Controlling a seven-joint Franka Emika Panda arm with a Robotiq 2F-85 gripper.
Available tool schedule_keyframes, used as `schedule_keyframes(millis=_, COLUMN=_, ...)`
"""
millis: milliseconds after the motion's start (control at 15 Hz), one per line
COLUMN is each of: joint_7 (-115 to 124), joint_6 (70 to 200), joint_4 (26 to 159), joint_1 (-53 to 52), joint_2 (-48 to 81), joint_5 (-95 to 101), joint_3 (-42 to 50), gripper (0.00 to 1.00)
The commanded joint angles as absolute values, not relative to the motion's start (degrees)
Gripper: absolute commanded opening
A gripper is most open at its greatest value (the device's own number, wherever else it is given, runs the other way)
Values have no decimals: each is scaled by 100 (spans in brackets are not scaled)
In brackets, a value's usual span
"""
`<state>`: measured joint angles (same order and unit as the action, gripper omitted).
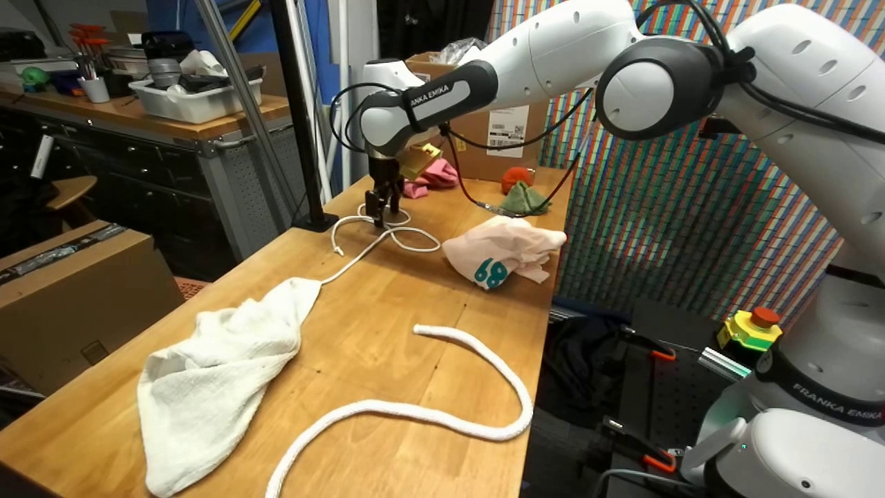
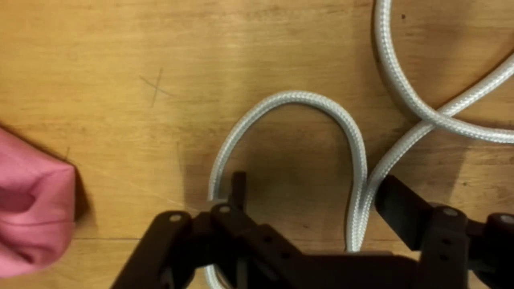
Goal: Put the clothes, plush toy and rope separately on the table
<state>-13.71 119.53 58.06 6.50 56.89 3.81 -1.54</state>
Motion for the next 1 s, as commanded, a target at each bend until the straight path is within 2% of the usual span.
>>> schedule_keyframes(millis=0, joint_7=-1347, joint_6=11635, joint_4=5368, joint_1=649, joint_2=5957, joint_5=236, joint_3=-134, gripper=50)
schedule_keyframes(millis=333, joint_7=-1369, joint_6=11434, joint_4=5350, joint_1=576, joint_2=5883, joint_5=222, joint_3=-178, gripper=12)
schedule_keyframes(millis=600, joint_7=-1422, joint_6=11276, joint_4=5353, joint_1=512, joint_2=5789, joint_5=231, joint_3=-211, gripper=4)
schedule_keyframes(millis=733, joint_7=-1421, joint_6=11206, joint_4=5408, joint_1=464, joint_2=5676, joint_5=257, joint_3=-204, gripper=8)
schedule_keyframes(millis=933, joint_7=-1453, joint_6=11172, joint_4=5552, joint_1=374, joint_2=5387, joint_5=315, joint_3=-193, gripper=8)
